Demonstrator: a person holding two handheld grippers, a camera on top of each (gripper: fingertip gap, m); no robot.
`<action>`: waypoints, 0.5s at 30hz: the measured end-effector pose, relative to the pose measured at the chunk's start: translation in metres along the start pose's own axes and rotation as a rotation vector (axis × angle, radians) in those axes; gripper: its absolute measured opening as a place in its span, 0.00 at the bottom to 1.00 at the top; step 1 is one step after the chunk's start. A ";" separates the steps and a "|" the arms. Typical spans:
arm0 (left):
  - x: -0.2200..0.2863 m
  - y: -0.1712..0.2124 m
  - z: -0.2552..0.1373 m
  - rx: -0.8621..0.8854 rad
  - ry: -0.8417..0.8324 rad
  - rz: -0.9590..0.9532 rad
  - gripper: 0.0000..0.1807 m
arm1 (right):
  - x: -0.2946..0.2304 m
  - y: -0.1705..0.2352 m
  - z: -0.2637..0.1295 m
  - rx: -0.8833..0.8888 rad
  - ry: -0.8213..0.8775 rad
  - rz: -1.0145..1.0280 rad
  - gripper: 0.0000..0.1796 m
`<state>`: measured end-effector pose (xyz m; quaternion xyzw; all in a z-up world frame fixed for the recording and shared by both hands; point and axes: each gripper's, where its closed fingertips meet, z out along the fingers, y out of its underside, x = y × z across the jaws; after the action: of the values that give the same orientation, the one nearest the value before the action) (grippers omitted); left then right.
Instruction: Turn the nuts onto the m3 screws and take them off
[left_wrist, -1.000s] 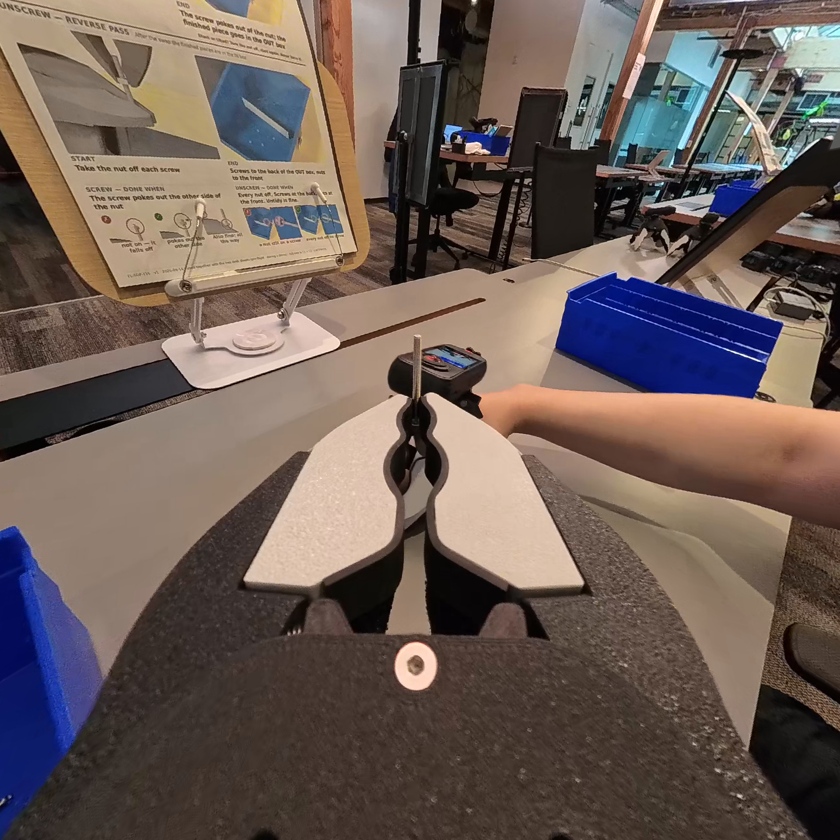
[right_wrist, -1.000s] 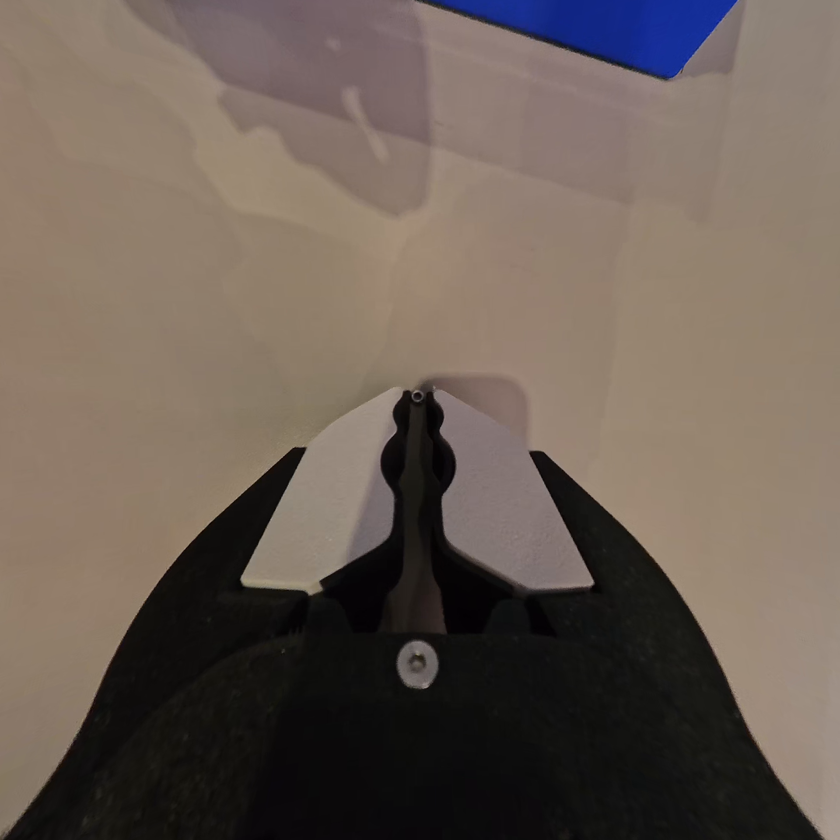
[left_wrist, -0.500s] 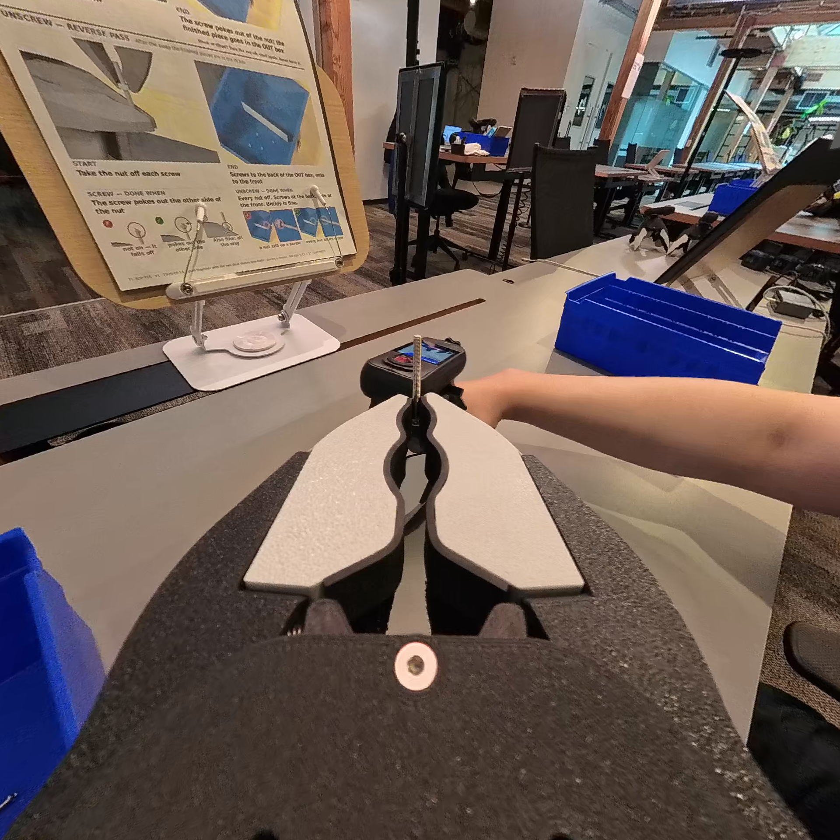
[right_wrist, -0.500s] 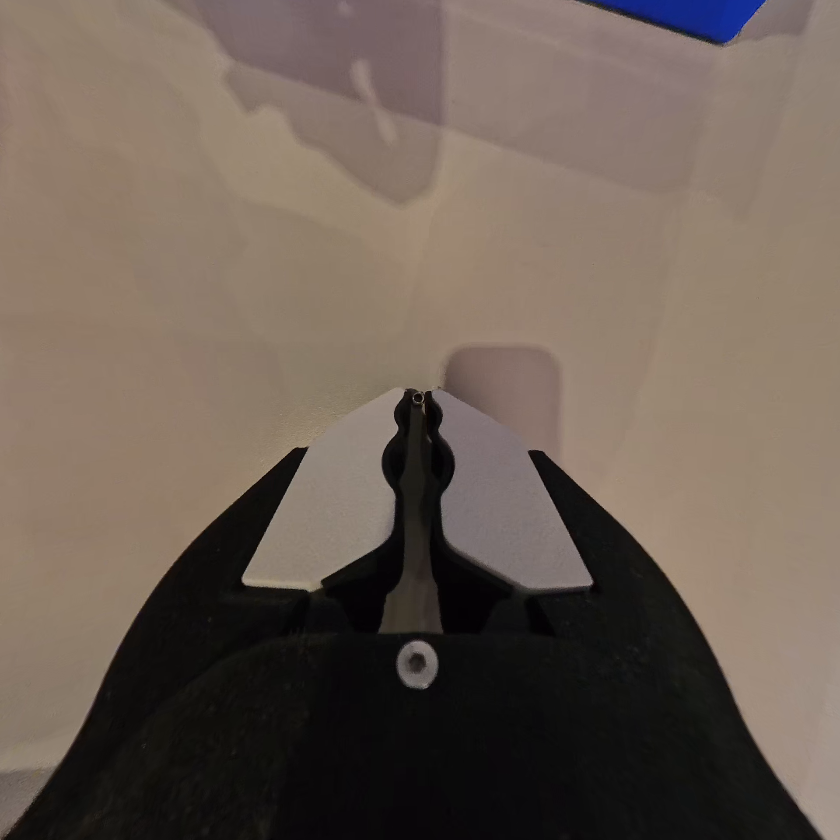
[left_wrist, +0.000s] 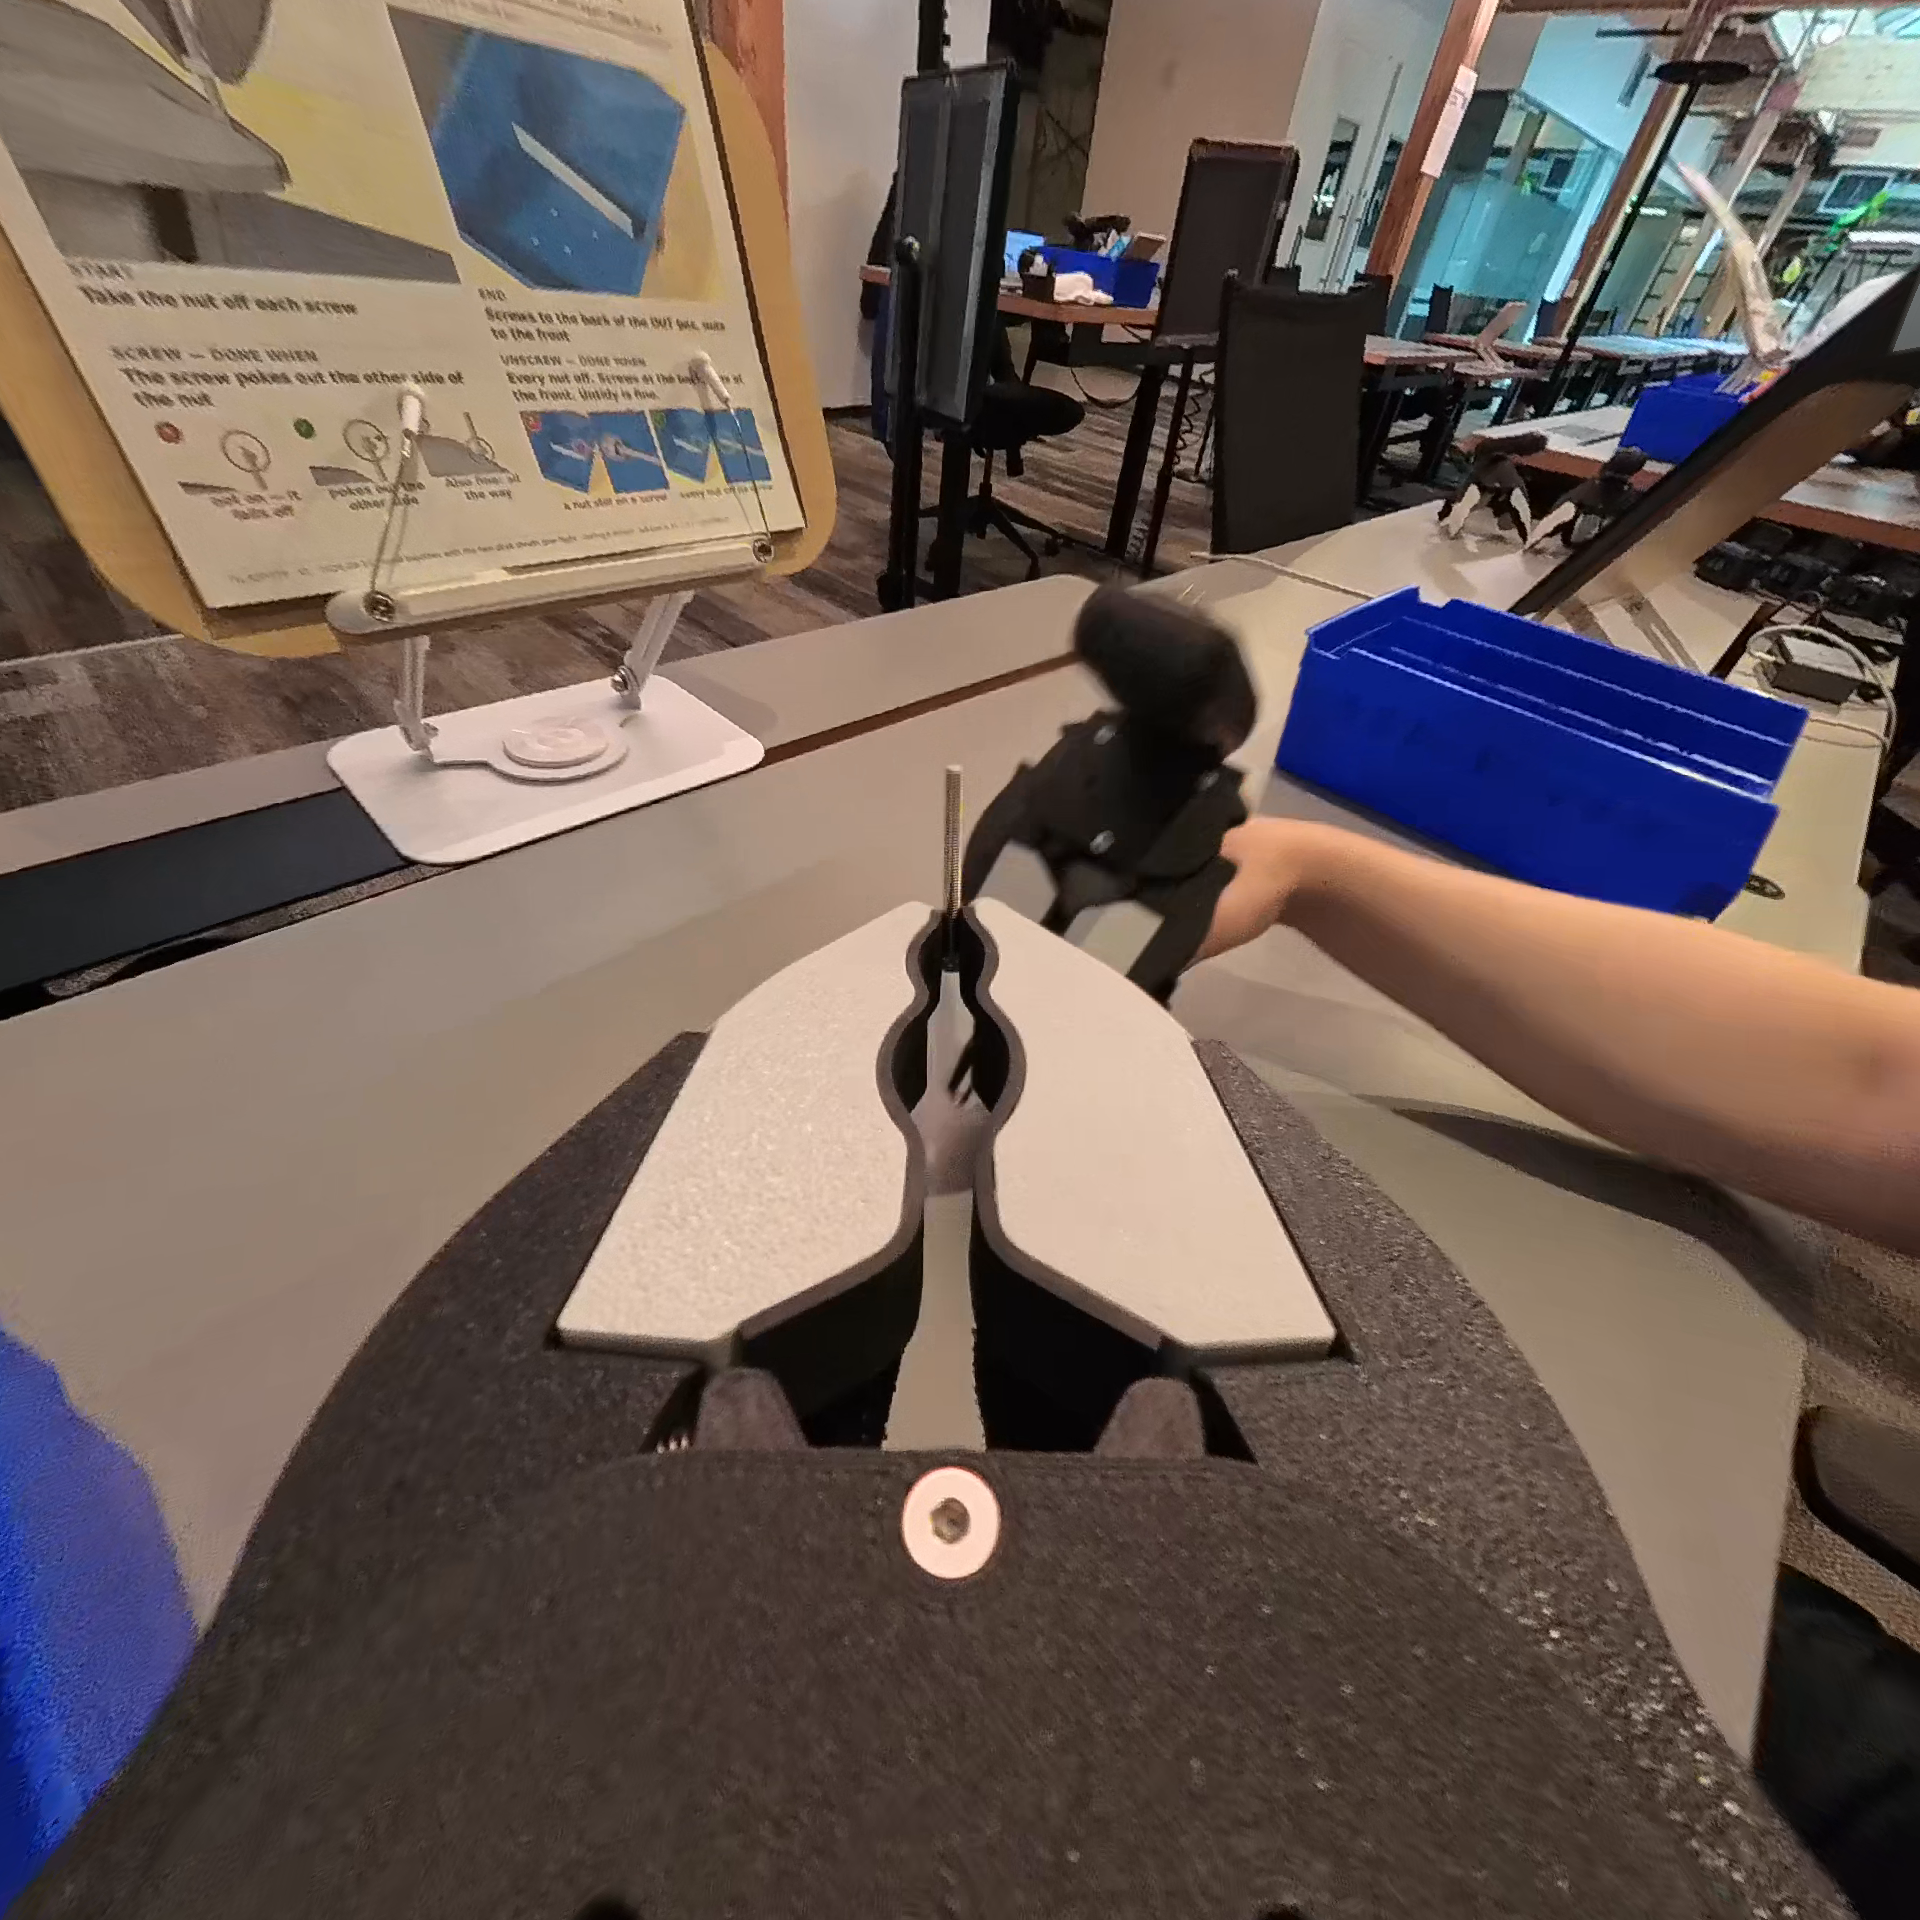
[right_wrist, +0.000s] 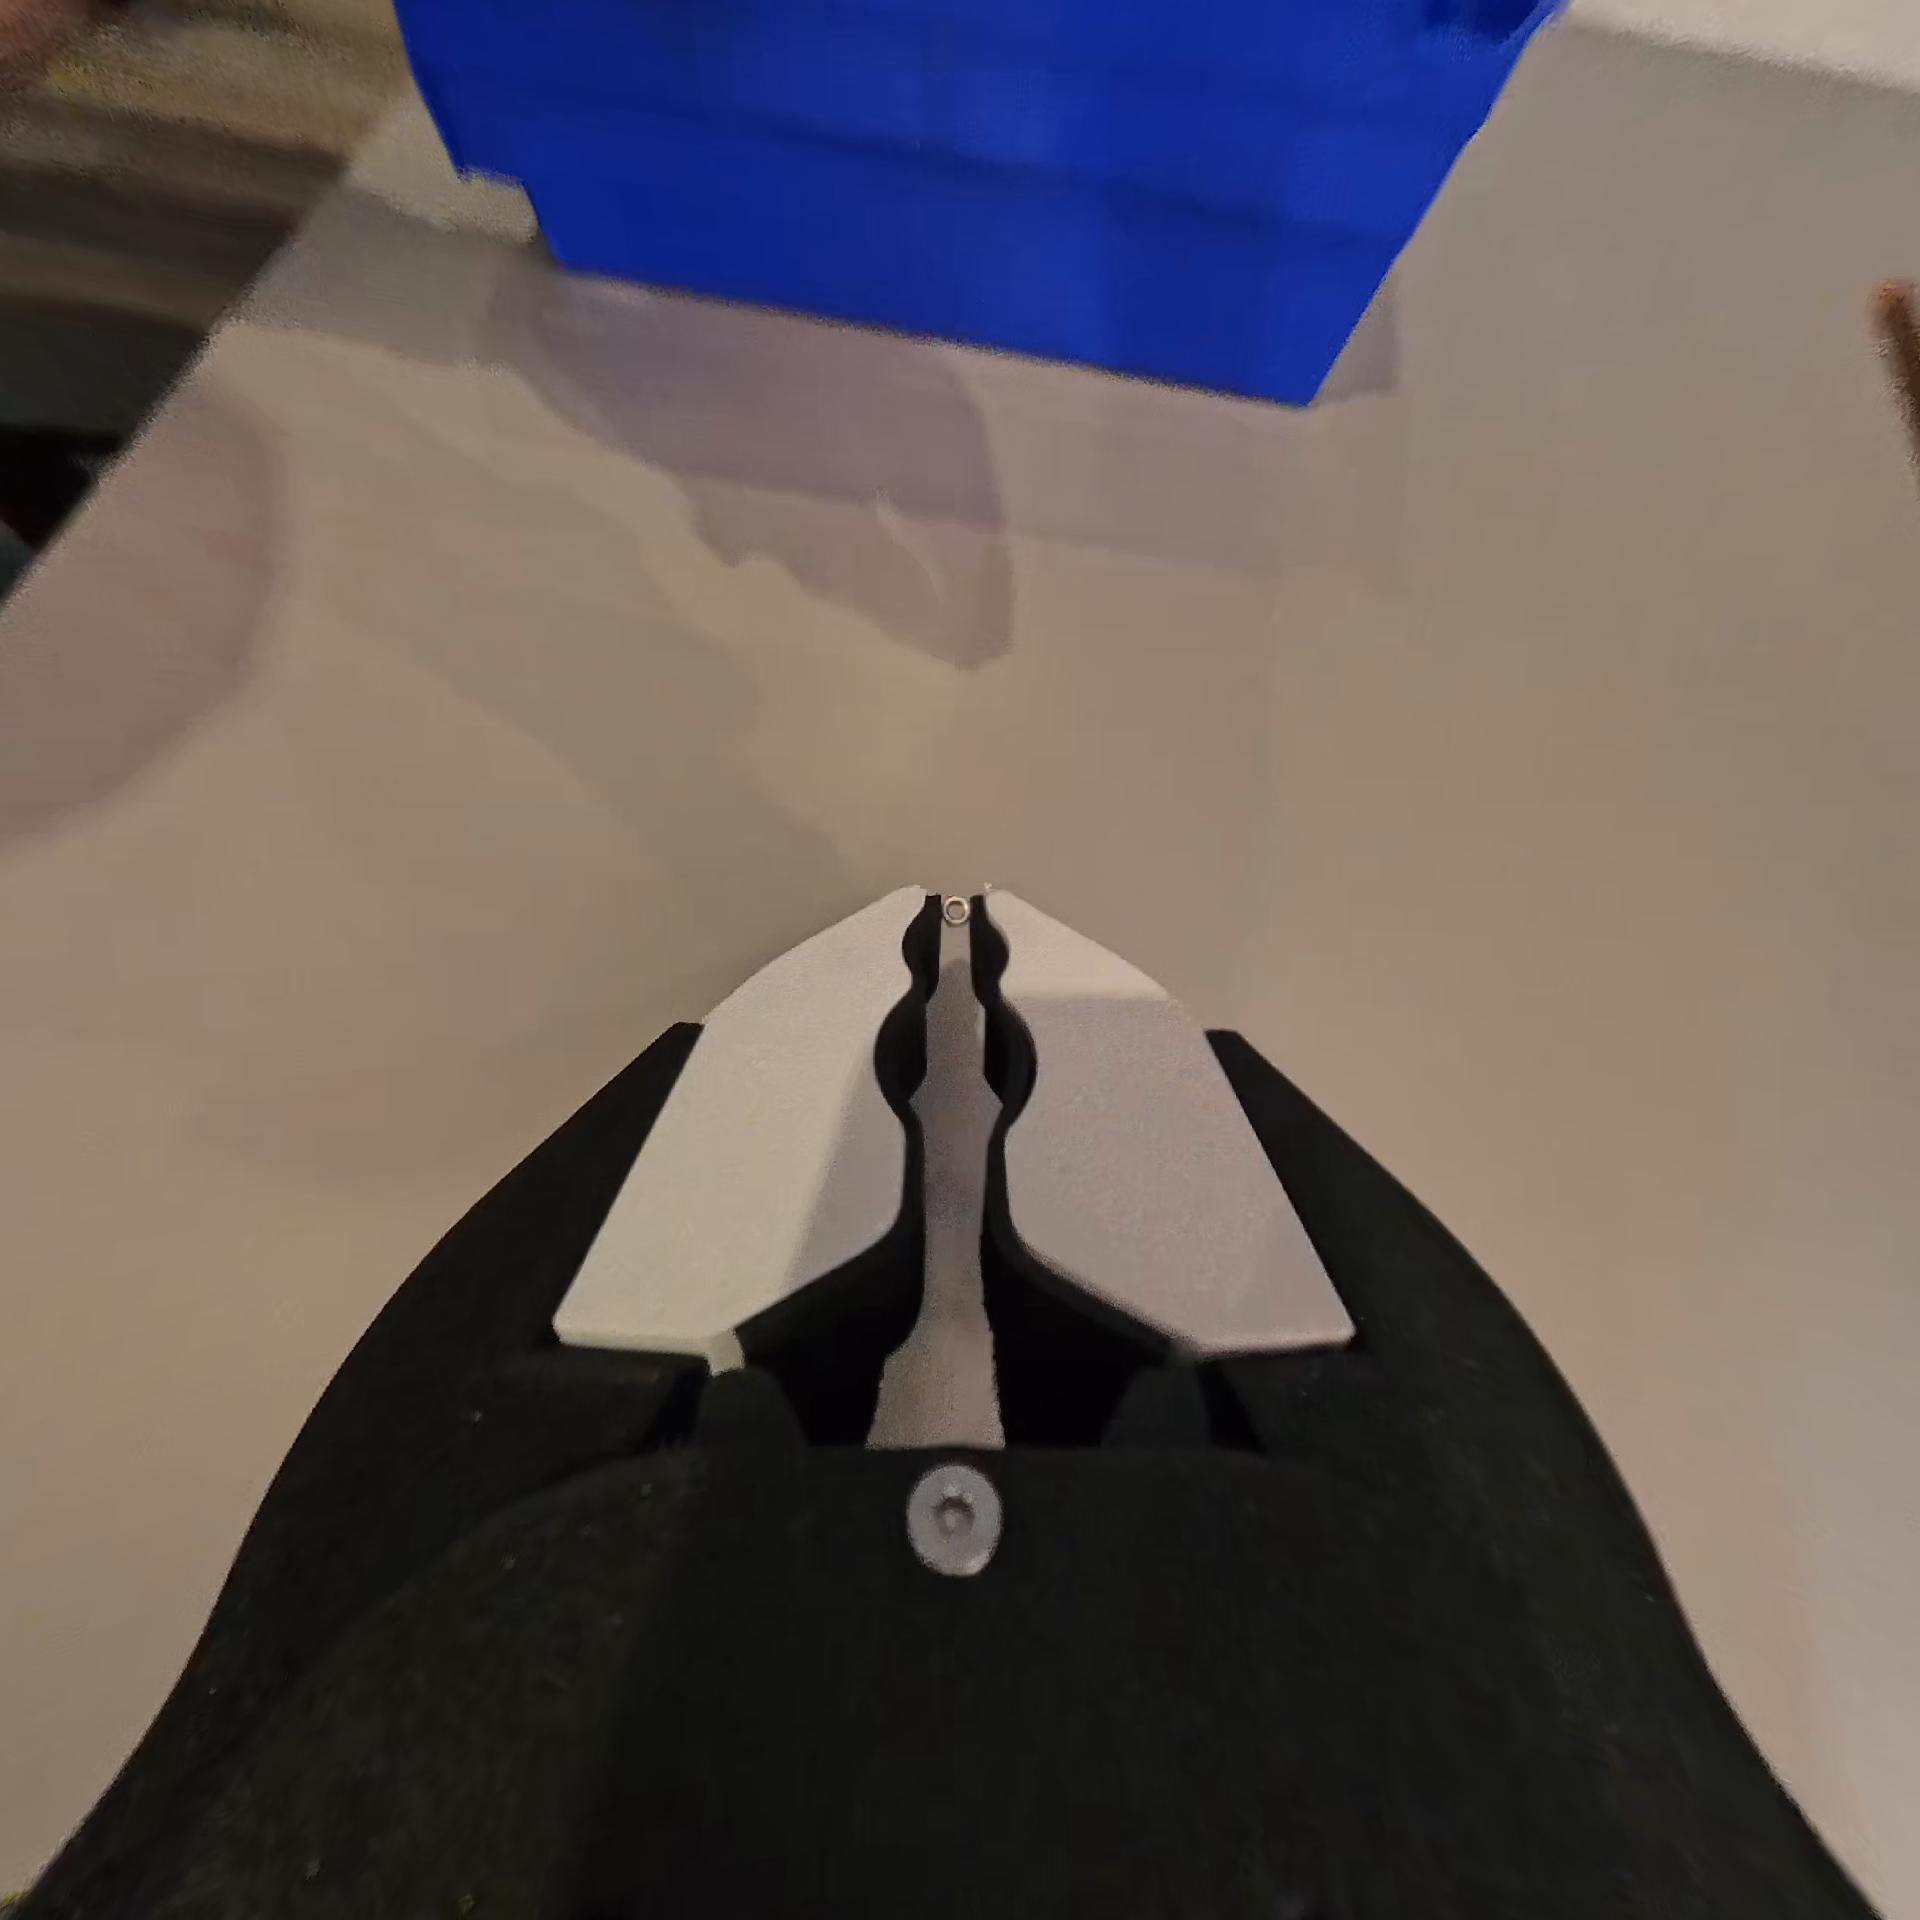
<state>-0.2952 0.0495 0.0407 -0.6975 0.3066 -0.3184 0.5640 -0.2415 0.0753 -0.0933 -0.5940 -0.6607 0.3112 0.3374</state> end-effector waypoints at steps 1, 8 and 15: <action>0.000 0.003 0.008 -0.011 0.005 0.000 0.01 | -0.001 -0.006 -0.015 0.042 0.026 0.001 0.03; 0.011 0.001 0.074 -0.057 0.120 0.021 0.01 | -0.005 -0.049 -0.124 0.211 0.239 -0.092 0.03; 0.040 -0.030 0.125 -0.065 0.314 0.118 0.01 | -0.014 -0.078 -0.193 0.211 0.328 -0.153 0.03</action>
<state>-0.1702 0.0970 0.0541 -0.6379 0.4414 -0.3796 0.5041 -0.1281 0.0558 0.0811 -0.5461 -0.6040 0.2512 0.5234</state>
